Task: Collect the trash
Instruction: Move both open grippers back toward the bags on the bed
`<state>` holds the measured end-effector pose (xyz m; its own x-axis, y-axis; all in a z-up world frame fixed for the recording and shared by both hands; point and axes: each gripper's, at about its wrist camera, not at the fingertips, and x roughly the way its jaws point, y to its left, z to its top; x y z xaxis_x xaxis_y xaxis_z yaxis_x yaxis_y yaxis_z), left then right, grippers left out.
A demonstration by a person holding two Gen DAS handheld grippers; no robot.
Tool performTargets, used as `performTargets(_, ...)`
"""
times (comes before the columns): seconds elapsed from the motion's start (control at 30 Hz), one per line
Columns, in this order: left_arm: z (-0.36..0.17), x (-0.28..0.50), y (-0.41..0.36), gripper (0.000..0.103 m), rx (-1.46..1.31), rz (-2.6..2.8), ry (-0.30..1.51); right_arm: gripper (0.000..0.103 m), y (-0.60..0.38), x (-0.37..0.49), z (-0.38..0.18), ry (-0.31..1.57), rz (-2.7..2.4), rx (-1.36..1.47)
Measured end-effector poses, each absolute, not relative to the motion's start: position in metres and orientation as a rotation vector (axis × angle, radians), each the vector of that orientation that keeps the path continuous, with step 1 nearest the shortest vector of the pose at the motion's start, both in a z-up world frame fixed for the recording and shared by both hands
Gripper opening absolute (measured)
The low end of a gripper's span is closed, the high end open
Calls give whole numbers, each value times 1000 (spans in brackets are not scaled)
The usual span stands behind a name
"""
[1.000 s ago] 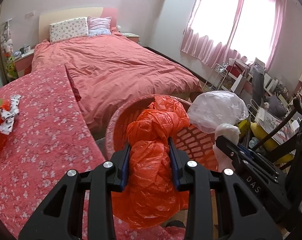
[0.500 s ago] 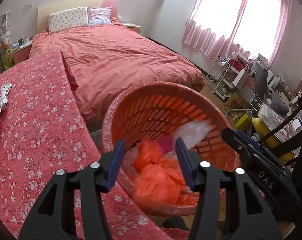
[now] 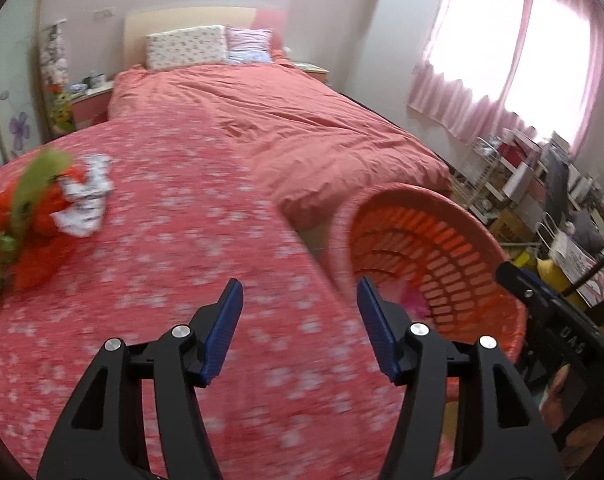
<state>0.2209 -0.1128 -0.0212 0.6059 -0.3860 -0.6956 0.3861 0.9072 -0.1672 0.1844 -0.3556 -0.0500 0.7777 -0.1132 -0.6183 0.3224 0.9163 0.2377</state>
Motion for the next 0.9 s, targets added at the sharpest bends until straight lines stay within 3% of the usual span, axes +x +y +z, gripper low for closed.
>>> performTargets(0.3, -8, 241, -9, 60, -41, -238, 752, 49, -297, 203, -41, 656, -139, 295)
performTargets(0.37, -5, 248, 18, 65, -49, -179, 739, 49, -280, 210, -40, 661, -110, 282)
performTargets(0.6, -6, 292, 99, 68, -93, 21, 717, 49, -237, 229, -44, 681, -37, 249)
performTargets(0.9, -29, 351, 112, 68, -125, 23, 823, 49, -207, 252, -51, 713, 9, 217)
